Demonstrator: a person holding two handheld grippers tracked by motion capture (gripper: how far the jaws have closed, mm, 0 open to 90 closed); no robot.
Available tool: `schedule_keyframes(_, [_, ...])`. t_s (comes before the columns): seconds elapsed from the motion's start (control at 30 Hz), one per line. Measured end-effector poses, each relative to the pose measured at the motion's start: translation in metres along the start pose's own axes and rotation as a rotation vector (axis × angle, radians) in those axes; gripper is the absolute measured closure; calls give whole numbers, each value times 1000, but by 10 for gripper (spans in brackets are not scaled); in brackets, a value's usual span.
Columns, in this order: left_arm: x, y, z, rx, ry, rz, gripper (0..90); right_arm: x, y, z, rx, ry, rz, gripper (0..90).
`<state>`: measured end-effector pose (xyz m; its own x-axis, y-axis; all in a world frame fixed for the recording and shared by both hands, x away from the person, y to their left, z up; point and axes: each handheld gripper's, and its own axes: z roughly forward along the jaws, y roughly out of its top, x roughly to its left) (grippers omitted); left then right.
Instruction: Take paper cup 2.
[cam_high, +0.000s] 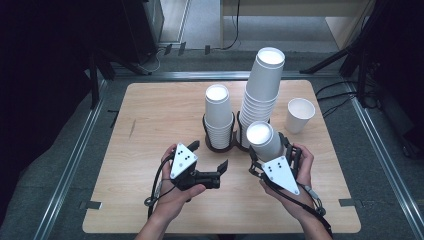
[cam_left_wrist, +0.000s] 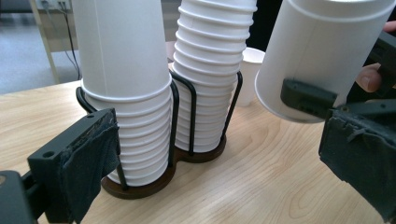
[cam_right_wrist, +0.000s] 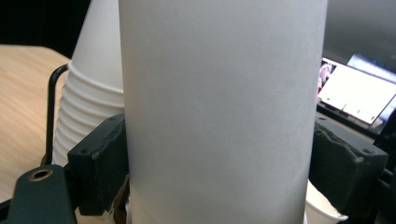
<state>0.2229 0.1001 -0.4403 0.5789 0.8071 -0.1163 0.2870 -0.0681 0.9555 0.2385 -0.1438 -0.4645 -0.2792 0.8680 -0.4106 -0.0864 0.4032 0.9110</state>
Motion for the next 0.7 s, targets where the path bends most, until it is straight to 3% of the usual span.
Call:
schedule_keyframes(0.37, [-3, -2, 2, 25, -33, 12, 0, 22, -9, 1, -8, 18, -133, 144])
schedule_keyframes(0.7, [-5, -3, 4, 47, -68, 25, 0, 41, -13, -3, -57, 68, -248, 144])
